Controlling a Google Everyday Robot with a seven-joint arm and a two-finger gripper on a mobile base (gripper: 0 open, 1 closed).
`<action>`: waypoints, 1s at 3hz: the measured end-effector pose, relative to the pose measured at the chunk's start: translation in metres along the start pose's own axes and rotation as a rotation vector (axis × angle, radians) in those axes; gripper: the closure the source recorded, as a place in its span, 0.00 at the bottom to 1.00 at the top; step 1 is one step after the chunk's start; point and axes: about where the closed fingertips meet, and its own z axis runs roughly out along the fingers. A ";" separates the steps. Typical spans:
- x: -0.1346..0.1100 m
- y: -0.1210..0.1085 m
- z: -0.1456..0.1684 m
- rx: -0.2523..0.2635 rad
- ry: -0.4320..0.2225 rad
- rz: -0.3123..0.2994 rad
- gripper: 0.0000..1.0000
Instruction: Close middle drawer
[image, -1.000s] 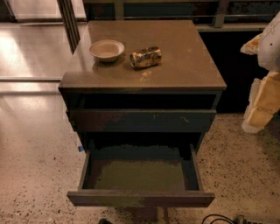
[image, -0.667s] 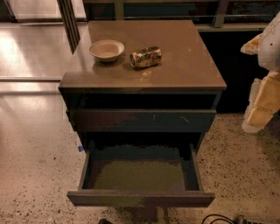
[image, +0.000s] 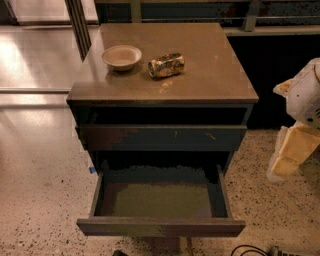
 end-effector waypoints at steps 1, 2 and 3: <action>0.007 0.018 0.053 -0.029 -0.051 0.036 0.00; 0.006 0.019 0.054 -0.031 -0.053 0.036 0.00; -0.009 0.042 0.069 -0.076 -0.129 0.042 0.00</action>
Offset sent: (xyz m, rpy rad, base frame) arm -0.0045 0.0063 -0.0474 0.0569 0.0215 -0.0127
